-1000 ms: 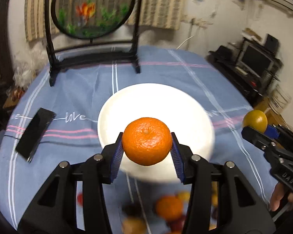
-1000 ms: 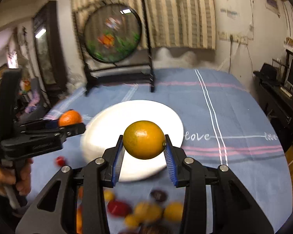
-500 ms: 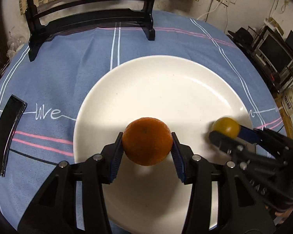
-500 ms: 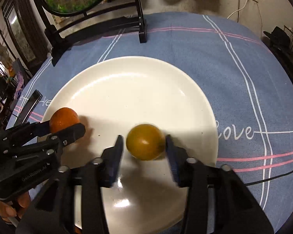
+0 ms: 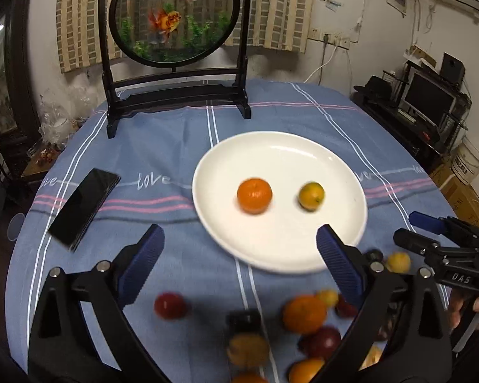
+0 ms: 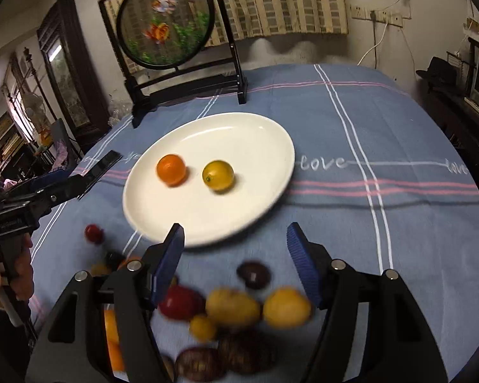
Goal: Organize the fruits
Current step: 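Lower both fruits onto the white plate and open both tools, then grasp an orange fruit with the left tool while the right tool grasps the pale brown fruit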
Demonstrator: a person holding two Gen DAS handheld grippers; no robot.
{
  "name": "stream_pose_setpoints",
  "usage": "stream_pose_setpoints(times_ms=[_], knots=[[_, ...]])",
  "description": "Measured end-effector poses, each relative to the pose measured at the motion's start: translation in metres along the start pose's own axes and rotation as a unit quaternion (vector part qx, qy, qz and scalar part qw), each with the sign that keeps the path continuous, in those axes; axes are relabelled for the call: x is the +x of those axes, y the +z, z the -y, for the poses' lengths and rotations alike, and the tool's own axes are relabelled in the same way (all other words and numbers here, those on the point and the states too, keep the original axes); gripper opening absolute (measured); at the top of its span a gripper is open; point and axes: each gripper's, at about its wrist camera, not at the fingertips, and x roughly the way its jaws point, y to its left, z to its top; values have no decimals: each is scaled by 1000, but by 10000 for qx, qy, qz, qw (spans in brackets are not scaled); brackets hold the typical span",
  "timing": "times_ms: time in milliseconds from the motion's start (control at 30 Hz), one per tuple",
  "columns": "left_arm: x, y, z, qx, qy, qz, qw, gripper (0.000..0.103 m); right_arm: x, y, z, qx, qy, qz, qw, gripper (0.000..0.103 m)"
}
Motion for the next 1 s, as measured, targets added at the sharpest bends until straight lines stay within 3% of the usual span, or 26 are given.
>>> stream_pose_setpoints(times_ms=[233, 433, 633, 800, 1000], knots=[[-41, -74, 13, 24, -76, -105, 9999, 99, -50, -74, -18, -246, 2, 194, 9995, 69], [-52, -124, 13, -64, -122, -446, 9989, 99, -61, -120, -30, -481, -35, -110, 9988, 69], [-54, -139, 15, -69, -148, -568, 9983, 99, -53, -143, -56, -757, 107, -469, 9960, 69], [-50, -143, 12, -70, -141, -655, 9977, 99, -38, -143, -74, -983, 78, -625, 9932, 69], [-43, -144, 8, -7, -148, -740, 9972, 99, -15, -134, -84, -1085, -117, -809, 9907, 58]])
